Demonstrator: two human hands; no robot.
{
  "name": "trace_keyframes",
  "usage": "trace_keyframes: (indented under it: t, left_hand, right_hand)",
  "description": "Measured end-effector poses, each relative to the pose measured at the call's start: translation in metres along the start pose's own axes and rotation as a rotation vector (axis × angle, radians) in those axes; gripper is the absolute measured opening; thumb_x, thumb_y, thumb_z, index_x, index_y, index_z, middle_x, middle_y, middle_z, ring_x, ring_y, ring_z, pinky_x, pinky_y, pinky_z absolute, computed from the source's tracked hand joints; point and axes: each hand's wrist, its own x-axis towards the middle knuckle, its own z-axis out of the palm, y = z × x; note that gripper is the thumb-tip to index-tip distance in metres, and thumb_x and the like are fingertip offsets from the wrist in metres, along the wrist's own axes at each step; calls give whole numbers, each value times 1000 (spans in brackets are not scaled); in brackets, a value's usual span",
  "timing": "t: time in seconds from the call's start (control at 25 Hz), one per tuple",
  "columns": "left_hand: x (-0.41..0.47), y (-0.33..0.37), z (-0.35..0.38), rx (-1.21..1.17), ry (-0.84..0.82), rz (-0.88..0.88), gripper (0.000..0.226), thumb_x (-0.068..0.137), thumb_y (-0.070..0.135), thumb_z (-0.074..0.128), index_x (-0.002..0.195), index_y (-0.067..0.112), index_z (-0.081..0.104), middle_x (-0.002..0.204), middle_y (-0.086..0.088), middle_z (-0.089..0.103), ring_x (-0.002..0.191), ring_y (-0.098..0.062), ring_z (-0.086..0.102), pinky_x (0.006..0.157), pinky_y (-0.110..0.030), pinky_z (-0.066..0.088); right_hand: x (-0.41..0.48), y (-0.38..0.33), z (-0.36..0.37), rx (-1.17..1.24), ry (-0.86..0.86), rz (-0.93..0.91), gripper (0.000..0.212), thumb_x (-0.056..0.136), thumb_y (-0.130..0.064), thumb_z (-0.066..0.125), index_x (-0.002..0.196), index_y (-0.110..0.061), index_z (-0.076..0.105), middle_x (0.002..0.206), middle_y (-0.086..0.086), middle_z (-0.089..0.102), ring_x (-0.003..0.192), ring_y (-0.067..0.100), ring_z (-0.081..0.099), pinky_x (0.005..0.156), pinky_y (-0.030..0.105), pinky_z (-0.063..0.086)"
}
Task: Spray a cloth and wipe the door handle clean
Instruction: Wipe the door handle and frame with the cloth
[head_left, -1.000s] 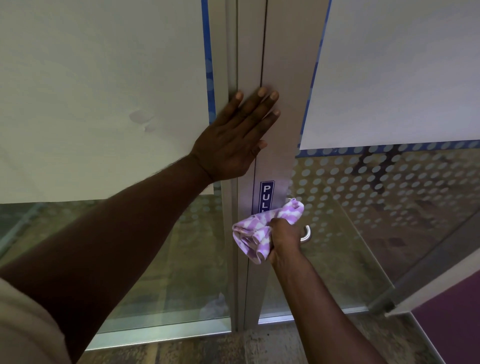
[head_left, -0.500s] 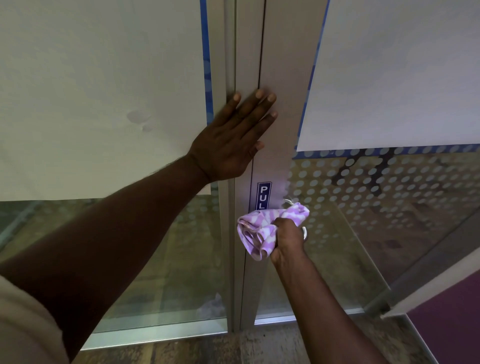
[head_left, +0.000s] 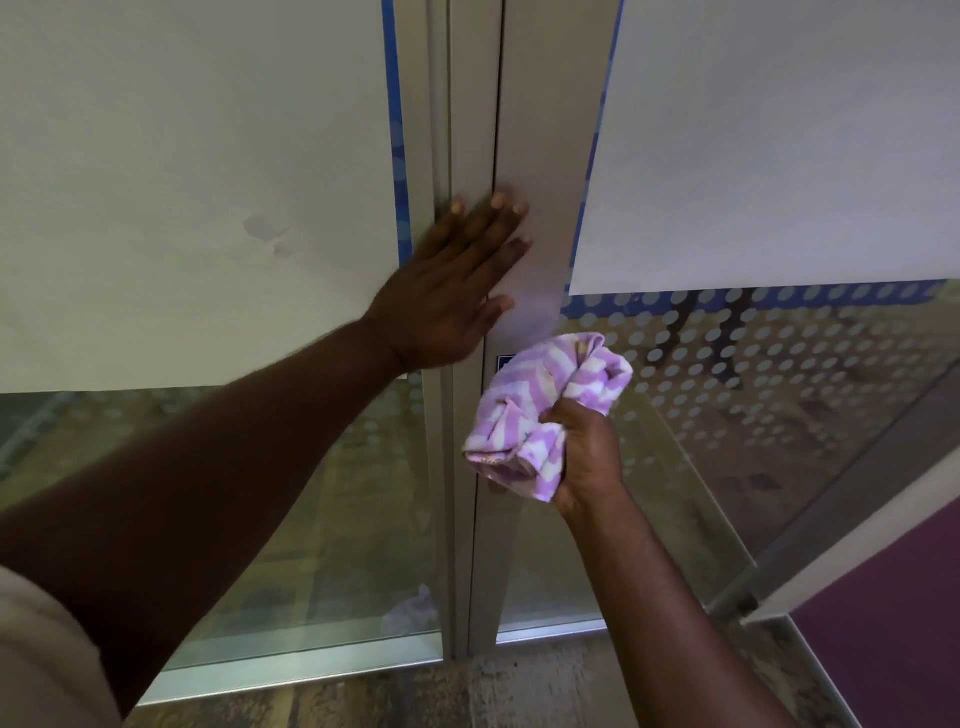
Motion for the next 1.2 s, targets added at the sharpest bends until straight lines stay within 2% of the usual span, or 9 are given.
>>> trace_keyframes:
  t: [0.12, 0.24, 0.36, 0.48, 0.56, 0.68, 0.96, 1.12, 1.2]
  left_hand:
    - [-27, 46, -1, -347, -95, -181, 64, 109, 38, 49, 161, 2, 36, 170, -19, 33, 158, -32, 31, 131, -50, 26]
    - [-45, 107, -3, -980, -111, -870, 73, 101, 52, 61, 162, 21, 37, 166, -3, 44, 149, -14, 46, 116, -22, 43]
    - [-53, 137, 2, -1549, -196, -1315, 41, 91, 44, 77, 127, 24, 71, 122, -2, 79, 104, -16, 75, 81, -23, 59]
    - [-64, 154, 6, -1581, -268, -1421, 22, 91, 16, 83, 111, 13, 76, 111, -12, 81, 91, -23, 75, 79, -33, 60]
    - [-72, 169, 11, -1522, -213, -1455, 24, 87, -1, 83, 106, 10, 73, 108, -13, 79, 90, -22, 74, 80, -34, 62]
    - [-89, 198, 20, -1405, -224, -1435, 33, 83, -13, 80, 103, 10, 68, 101, -9, 75, 89, -17, 68, 86, -36, 58]
    - [-133, 208, 37, -1192, -364, -1346, 37, 79, -5, 85, 92, 25, 69, 78, 21, 75, 73, 10, 64, 72, -19, 52]
    - [-125, 160, 17, -697, -202, -1009, 41, 90, -1, 62, 128, 11, 70, 126, -6, 72, 115, -20, 68, 103, -24, 48]
    - [-104, 125, 4, -585, -68, -806, 47, 93, -3, 53, 138, 4, 64, 142, -15, 65, 136, -25, 58, 117, -27, 42]
  right_hand:
    - [-9, -1, -20, 51, -153, 64, 47, 77, -25, 70, 107, 10, 70, 74, 17, 74, 51, 20, 71, 40, 22, 54]
    - [-13, 2, -50, -18, -146, 110, 36, 77, -37, 61, 69, -6, 79, 52, 5, 60, 35, 7, 53, 38, 6, 31]
    - [-13, 8, -76, -70, -113, 111, 38, 77, -24, 68, 101, 5, 69, 61, 15, 58, 43, 17, 54, 55, 10, 34]
    - [-22, 17, -99, -108, -144, 48, 46, 71, -14, 80, 105, 11, 63, 55, 26, 57, 44, 35, 57, 60, 36, 56]
    - [-32, 20, -111, -165, -160, 3, 52, 64, -24, 93, 102, 3, 70, 59, 29, 57, 48, 36, 56, 61, 45, 55]
    - [-39, 25, -122, -353, -109, -81, 60, 59, -33, 99, 104, -3, 74, 75, 29, 71, 49, 32, 67, 47, 36, 55]
    - [-23, 51, -123, -887, 109, -227, 41, 50, -42, 94, 78, -18, 77, 61, -5, 73, 53, 8, 66, 43, 23, 47]
    - [-9, 41, -104, -1099, 75, -185, 48, 60, -66, 85, 93, -33, 76, 72, -7, 78, 57, 10, 74, 41, 27, 55]
    - [8, 38, -83, -889, -269, -343, 82, 39, -81, 85, 81, -13, 67, 57, 2, 67, 54, 23, 64, 56, 39, 51]
